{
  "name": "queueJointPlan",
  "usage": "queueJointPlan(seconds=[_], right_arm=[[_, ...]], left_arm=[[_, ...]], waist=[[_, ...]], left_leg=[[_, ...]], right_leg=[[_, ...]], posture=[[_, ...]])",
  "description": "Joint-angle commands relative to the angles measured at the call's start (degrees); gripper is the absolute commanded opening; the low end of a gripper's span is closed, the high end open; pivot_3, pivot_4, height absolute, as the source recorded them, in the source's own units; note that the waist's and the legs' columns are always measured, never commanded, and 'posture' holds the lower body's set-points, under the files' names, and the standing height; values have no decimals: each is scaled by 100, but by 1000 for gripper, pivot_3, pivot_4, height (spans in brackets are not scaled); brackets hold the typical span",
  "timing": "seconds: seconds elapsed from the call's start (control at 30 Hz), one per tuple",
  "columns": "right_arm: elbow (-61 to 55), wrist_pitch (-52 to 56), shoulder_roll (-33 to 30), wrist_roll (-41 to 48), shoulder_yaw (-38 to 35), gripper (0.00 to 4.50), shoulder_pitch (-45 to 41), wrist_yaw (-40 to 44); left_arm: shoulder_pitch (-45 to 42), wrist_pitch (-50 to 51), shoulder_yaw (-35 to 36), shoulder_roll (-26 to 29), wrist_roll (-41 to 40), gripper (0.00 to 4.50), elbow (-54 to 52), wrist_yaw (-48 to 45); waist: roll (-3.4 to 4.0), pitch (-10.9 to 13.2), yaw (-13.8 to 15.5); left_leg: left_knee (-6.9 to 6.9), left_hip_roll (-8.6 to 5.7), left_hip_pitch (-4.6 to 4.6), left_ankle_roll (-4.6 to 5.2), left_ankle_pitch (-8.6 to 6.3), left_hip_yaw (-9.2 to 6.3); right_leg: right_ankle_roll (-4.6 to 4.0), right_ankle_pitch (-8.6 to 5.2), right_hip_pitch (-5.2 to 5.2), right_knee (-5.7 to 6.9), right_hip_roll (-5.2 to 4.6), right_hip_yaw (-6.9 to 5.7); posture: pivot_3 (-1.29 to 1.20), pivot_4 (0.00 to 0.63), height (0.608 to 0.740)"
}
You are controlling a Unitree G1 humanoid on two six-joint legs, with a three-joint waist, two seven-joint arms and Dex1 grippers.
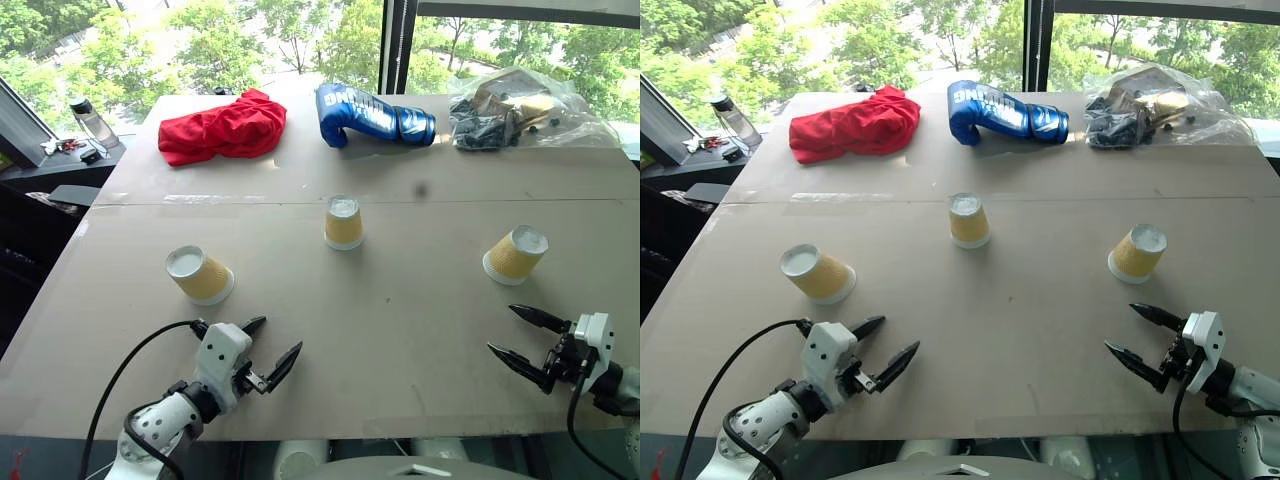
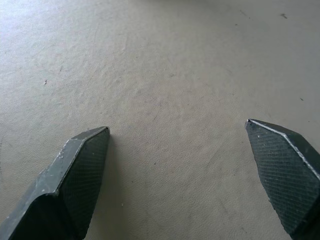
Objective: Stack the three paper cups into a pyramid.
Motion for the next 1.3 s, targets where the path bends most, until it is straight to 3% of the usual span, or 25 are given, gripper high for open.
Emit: queueJointPlan(seconds=[0.03,0.23,0.53,0.77,1.0,1.3], right_arm=[[-116,-65,13,42,-35,4500,18,15],[-83,11,51,210,-203,4500,-75,-78],[-17,457,27,424,-790,4500,-651,-993],[-196,574,219,319,-821,4500,-1104,-1686],[-396,1007,320,41,-474,4500,-1675,-2361],[-412,1387,340,65,-266,4500,-1911,-2442]], left_arm=[[26,-74,24,54,31,4470,-1,-55],[-181,82,149,255,-155,4470,-268,-196],[-1468,1530,816,1419,-2192,4470,-1186,-1043],[-2550,2259,1154,2316,-3168,4470,-1274,-1500],[-3091,2647,1246,2622,-3605,4470,-1232,-1591],[-3214,2800,1317,2609,-3743,4470,-1315,-1551]], waist=[[0,0,0],[0,0,0],[-1,2,0],[-2,5,-18],[-4,17,-20],[-9,22,-9]], left_leg=[[0,0,0,0,0,0],[0,0,1,0,0,0],[9,0,2,-1,1,-5],[11,7,5,-2,2,-3],[14,10,7,-3,2,2],[15,9,2,-4,3,0]], right_leg=[[0,0,0,0,0,0],[0,0,0,1,0,0],[2,1,1,19,2,-6],[4,2,-2,27,37,-8],[6,1,-8,38,45,-3],[7,0,-13,42,46,-4]], posture=[[0,150,740],[0,150,740],[0,150,740],[0,150,740],[0,150,740],[0,150,740]])
